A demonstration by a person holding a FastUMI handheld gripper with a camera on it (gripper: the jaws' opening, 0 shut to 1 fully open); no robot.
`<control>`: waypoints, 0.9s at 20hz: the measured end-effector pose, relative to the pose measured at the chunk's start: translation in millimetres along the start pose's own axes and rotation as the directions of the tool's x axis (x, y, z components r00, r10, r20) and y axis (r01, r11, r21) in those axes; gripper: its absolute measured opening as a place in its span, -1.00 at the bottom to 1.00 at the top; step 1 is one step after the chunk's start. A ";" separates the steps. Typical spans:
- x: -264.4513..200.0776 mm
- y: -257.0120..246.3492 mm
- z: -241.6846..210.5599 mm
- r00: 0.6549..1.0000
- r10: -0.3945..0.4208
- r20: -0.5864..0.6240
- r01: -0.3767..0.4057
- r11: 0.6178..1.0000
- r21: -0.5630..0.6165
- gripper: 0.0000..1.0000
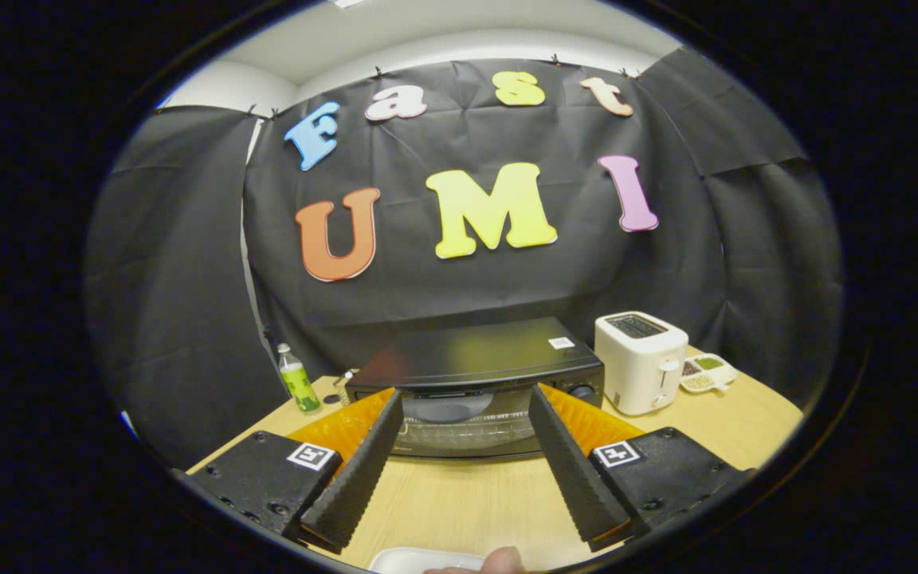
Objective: Open the toaster oven, put the food inside, and close the toaster oven door.
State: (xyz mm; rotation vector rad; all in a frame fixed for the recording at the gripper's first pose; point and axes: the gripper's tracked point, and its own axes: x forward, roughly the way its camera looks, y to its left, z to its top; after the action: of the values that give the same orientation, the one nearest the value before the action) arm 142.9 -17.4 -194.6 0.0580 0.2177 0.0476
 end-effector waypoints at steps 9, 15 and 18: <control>-115.9 19.1 57.6 0.988 -0.048 0.144 0.062 0.993 -0.098 1.00; -178.3 41.7 58.1 0.983 -0.044 0.178 0.064 0.992 -0.112 1.00; -197.1 53.5 57.6 0.984 -0.042 0.174 0.063 0.992 -0.113 1.00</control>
State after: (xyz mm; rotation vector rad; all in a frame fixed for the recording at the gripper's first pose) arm -38.9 22.4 -92.9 -0.0614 0.0440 0.0028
